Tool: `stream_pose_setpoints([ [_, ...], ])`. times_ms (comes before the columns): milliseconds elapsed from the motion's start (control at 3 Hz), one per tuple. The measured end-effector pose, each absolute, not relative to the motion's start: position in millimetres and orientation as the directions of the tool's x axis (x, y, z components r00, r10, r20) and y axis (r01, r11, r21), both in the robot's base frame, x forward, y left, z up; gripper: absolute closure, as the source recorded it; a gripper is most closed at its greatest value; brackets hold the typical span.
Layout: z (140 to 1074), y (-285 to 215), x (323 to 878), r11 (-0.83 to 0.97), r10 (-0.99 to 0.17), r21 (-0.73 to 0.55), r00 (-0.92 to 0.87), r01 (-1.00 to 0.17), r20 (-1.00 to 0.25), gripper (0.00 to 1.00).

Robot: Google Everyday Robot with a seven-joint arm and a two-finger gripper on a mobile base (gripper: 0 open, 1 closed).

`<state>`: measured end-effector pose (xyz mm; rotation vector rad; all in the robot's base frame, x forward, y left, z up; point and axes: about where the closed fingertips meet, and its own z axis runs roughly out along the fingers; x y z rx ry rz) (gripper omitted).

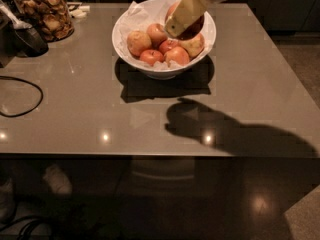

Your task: Pick apple from white bowl

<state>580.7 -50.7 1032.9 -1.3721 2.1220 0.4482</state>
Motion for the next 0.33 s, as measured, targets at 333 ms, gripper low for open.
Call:
stream_pose_setpoints([
  [333,1029.5,-51.1,580.2,0.419,-0.719,-0.02,-0.318,-0.908,-0.618,1.0],
])
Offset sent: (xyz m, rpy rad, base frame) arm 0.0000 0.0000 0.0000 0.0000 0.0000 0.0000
